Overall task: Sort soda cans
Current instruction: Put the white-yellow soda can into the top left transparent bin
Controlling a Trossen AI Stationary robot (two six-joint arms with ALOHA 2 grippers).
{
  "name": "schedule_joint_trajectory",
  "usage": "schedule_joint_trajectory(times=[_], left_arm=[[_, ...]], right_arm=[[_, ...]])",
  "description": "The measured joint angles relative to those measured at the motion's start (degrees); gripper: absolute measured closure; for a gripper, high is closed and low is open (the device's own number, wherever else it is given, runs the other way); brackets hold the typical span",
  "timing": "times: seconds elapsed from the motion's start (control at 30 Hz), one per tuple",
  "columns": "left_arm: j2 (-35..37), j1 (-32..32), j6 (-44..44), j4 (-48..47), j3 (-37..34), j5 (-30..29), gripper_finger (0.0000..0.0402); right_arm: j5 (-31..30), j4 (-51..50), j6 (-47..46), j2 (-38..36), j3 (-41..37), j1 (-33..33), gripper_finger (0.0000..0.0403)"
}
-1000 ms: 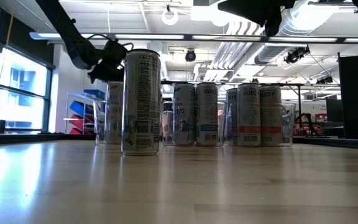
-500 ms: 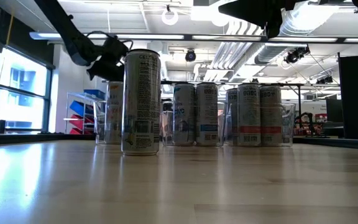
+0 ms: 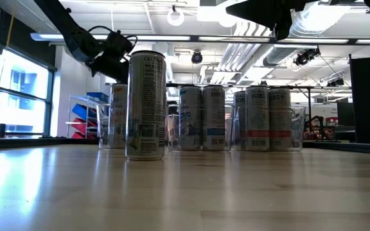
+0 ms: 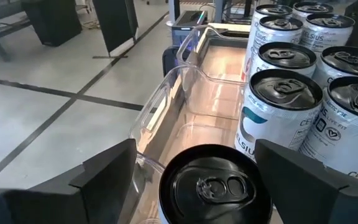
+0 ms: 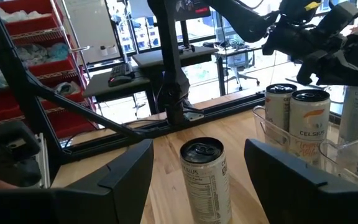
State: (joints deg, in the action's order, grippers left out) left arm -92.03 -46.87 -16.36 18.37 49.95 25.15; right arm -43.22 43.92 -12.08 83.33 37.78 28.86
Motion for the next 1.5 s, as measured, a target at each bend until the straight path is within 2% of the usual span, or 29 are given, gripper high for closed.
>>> schedule_joint_trajectory(times=[0.33, 0.57, 0.7, 0.87, 0.97, 1.07, 1.13, 1.33, 1.4, 1.5], left_arm=[[0.2, 0.8, -1.7, -0.7, 0.0, -0.1, 0.0083], [3.1, 0.8, -0.7, -1.4, -0.2, -0.9, 0.0083], [7.6, 0.9, 1.5, -3.2, 0.6, -1.5, 0.0083], [17.6, 4.3, 2.0, -13.8, 2.1, -2.4, 0.0083], [24.3, 11.1, 1.9, -20.3, 2.1, -5.3, 0.0083], [29.6, 20.7, 3.8, -23.2, 1.2, -10.0, 0.0083], [32.5, 28.7, 3.7, -22.7, -0.9, -15.8, 0.0083], [37.8, 53.7, 4.1, -21.9, -6.0, -40.3, 0.0083], [38.0, 60.7, 5.4, -23.3, -6.9, -45.4, 0.0083], [37.5, 68.3, 8.0, -27.0, -7.9, -47.5, 0.0083]], right_arm=[[0.0, 0.0, -0.1, 0.0, 0.0, 0.0, 0.0155], [0.0, 0.0, 0.0, 0.0, 0.0, 0.0, 0.0155], [-0.6, 0.0, 0.4, 0.0, 0.0, 0.0, 0.0155], [-3.7, 1.0, 2.5, 0.0, 0.0, 0.9, 0.0155], [-4.2, 1.0, 3.1, 0.0, 0.0, 1.0, 0.0155], [-4.3, 1.0, 3.0, 0.0, 0.0, 0.9, 0.0155], [-4.3, 1.0, 3.1, 0.0, 0.0, 0.9, 0.0155], [-3.0, 0.4, 1.8, 0.0, 0.0, 1.0, 0.0155], [-3.0, 0.0, 1.9, 0.0, 0.0, 1.2, 0.0155], [-3.0, -0.3, 2.0, 0.0, 0.0, 1.2, 0.0155]])
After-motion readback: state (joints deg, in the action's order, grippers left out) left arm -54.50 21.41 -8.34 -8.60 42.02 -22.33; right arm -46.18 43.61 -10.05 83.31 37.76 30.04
